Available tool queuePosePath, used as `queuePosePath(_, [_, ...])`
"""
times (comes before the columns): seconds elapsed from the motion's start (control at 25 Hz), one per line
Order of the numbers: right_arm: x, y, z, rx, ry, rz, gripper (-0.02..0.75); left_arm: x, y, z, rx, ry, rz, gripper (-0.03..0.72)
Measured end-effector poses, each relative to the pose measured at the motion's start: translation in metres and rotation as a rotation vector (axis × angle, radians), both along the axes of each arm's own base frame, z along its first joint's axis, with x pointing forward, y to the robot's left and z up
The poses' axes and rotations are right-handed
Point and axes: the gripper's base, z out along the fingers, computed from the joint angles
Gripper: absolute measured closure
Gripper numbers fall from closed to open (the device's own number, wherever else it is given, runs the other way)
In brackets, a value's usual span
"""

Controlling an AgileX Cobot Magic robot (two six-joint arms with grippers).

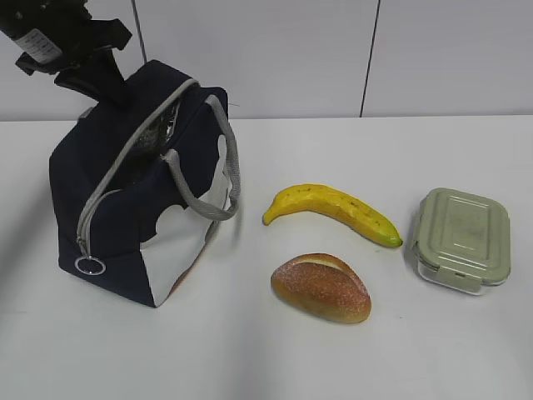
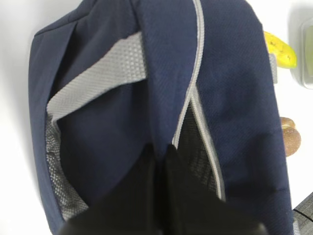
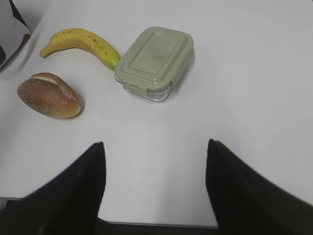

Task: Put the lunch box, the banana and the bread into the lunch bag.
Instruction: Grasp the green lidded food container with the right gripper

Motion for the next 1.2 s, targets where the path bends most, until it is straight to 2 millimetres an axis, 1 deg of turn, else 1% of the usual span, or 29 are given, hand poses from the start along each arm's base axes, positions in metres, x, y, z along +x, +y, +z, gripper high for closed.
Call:
queuePosePath(0.32, [0.0, 0.0, 0.001, 0.0, -0.003, 0.0, 0.26, 0.0, 0.0, 0.0, -0.001, 0.0, 0.0, 0.69])
queuePosePath(0.4, [-0.001, 0.0, 0.005, 0.0, -0.011, 0.0, 0.251, 0.0, 0.0, 0.0, -0.002, 0.0, 0.0, 0.69])
queuePosePath(0.48, [0.003, 0.0, 0.012, 0.0, -0.003, 0.0, 0.23, 0.0, 0.0, 0.0, -0.002, 0.0, 0.0, 0.69])
queuePosePath(0.6, [0.019, 0.001, 0.021, 0.006, 0.025, 0.005, 0.189, 0.0, 0.0, 0.0, -0.002, 0.0, 0.0, 0.69])
queuePosePath(0.76, [0.048, 0.005, 0.029, 0.037, 0.115, 0.021, 0.158, 0.0, 0.0, 0.0, -0.002, 0.0, 0.0, 0.69])
queuePosePath(0.88, [0.073, 0.008, 0.03, 0.067, 0.217, 0.03, 0.153, 0.0, 0.0, 0.0, -0.002, 0.0, 0.0, 0.69])
queuePosePath(1.04, [0.109, 0.01, 0.026, 0.087, 0.356, 0.026, 0.153, 0.0, 0.0, 0.0, -0.002, 0.0, 0.0, 0.69])
queuePosePath(1.2, [0.137, 0.012, 0.024, 0.127, 0.455, 0.007, 0.152, 0.0, 0.0, 0.0, -0.002, 0.0, 0.0, 0.69])
